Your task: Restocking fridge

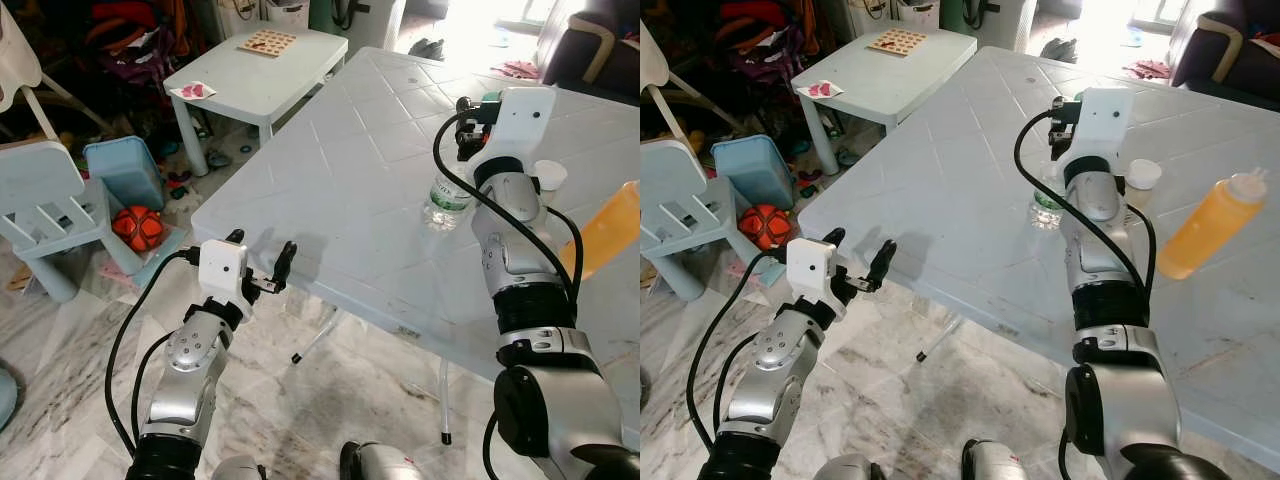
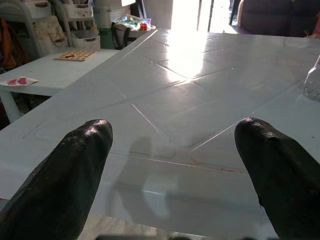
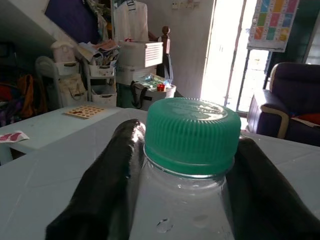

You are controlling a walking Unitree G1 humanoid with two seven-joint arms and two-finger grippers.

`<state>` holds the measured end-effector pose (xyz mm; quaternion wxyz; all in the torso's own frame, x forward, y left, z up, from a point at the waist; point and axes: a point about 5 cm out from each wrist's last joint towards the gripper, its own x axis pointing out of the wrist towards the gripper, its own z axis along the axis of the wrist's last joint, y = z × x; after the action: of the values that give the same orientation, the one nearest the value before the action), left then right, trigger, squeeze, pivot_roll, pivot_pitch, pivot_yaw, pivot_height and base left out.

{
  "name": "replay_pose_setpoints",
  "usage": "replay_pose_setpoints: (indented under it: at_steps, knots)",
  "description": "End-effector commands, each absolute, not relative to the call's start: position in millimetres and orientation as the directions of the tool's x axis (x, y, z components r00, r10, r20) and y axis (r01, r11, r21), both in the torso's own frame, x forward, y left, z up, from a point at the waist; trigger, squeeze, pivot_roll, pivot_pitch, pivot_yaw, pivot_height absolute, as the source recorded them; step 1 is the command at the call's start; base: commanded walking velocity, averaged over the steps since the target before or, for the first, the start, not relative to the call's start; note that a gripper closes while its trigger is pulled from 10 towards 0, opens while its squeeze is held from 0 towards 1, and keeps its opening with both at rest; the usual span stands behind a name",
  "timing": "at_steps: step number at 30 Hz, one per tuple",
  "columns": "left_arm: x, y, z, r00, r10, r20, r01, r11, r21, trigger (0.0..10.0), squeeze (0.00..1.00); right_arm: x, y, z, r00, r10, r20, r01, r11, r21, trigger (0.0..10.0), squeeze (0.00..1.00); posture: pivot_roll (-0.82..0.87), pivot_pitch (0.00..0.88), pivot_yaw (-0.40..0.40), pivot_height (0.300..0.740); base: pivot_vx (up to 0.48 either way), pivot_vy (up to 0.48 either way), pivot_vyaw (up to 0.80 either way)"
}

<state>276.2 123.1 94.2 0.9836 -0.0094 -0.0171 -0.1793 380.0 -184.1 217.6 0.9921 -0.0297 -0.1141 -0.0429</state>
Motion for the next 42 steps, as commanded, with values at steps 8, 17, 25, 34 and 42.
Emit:
replay_pose_setpoints:
  at_steps: [8,17,25,34,42]
  knots:
    - [277,124,92,0.938,-0.346,0.021,0.346,0.938,-0.002,10.0,0.00,383,-181,226,0.966,-0.054,0.254,0.071,0.996,-0.059,0.0,0.00,0.10,0.065,0.008,0.740,0.000,0.000,0.00]
    - [277,129,90,0.944,-0.329,0.013,0.329,0.944,0.003,10.0,0.00,379,-167,230,0.963,0.050,0.264,-0.030,0.996,-0.079,0.0,0.00,0.10,0.053,-0.005,0.740,0.000,0.000,0.00]
    - [283,129,90,0.946,-0.323,0.004,0.323,0.946,0.012,10.0,0.00,357,-137,229,0.916,0.225,0.333,-0.235,0.972,-0.011,0.0,0.00,0.09,0.032,0.003,0.740,0.000,0.000,0.00]
    - [285,149,78,0.993,-0.114,-0.043,0.118,0.987,0.107,10.0,0.00,324,-108,208,0.850,0.435,0.297,-0.462,0.887,0.023,0.8,0.00,0.08,0.014,0.028,0.740,0.000,0.000,0.00]
    - [286,174,78,0.999,0.033,-0.035,-0.028,0.993,0.113,10.0,0.00,301,-93,196,0.776,0.562,0.288,-0.554,0.824,-0.115,10.0,0.00,0.09,0.000,0.012,0.740,0.000,0.000,0.00]
